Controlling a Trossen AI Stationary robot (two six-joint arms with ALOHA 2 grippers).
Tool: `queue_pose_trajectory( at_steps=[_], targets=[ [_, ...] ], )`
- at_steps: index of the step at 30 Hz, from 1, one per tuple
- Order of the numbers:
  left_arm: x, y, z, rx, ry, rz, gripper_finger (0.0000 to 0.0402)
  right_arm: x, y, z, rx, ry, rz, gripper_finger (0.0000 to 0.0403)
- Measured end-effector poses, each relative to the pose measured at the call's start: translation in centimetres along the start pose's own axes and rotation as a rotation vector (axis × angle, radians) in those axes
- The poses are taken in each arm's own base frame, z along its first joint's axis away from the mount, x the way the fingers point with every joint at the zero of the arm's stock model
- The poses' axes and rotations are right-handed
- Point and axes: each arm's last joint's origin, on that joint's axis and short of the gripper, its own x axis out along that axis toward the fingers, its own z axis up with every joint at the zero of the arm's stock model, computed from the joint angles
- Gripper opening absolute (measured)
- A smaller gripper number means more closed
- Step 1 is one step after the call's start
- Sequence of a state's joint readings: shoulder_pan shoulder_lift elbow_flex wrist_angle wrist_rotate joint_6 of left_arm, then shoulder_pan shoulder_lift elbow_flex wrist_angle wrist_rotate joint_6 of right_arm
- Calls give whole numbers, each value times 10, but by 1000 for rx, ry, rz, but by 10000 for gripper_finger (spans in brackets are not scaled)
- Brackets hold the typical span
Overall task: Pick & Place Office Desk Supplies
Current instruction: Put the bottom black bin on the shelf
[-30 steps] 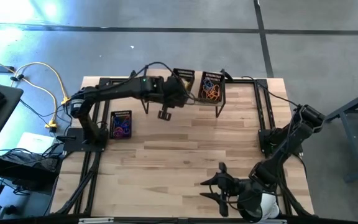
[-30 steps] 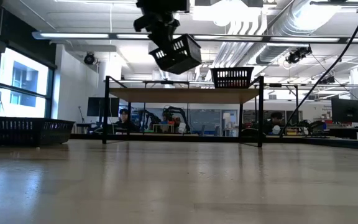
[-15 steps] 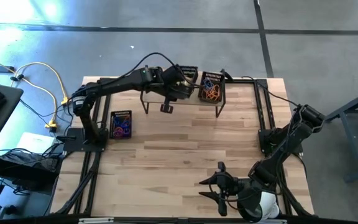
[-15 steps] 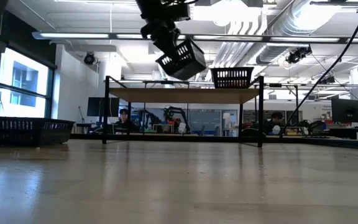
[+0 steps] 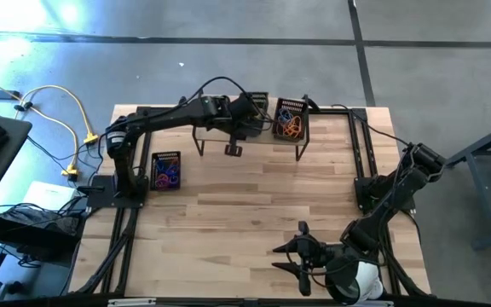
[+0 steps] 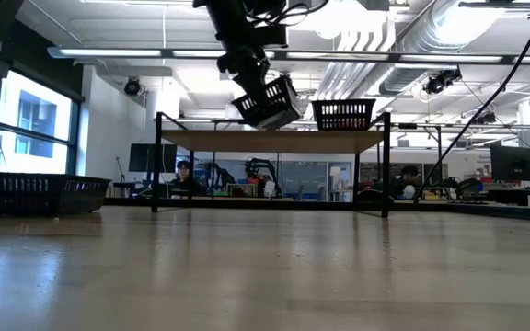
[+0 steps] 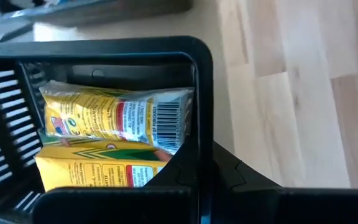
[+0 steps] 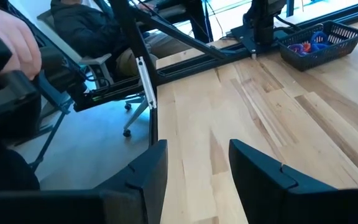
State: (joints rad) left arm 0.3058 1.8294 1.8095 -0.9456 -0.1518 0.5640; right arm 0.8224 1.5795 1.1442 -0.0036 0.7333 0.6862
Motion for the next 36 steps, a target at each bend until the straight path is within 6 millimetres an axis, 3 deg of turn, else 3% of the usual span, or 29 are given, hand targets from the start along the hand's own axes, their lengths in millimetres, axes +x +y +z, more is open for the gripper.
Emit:
queue_pose_trajectory(
  at_steps=[15, 29, 36],
  targets=[
    [14, -3, 0, -53, 31, -26, 4, 0, 0, -1, -13, 11, 5, 160],
    [14, -1, 4, -72, -16, -19, 49, 0, 0, -1, -29, 14, 2, 160],
    [12, -10, 12, -35, -12, 52, 58, 0, 0, -1, -29, 14, 3, 160]
  ],
)
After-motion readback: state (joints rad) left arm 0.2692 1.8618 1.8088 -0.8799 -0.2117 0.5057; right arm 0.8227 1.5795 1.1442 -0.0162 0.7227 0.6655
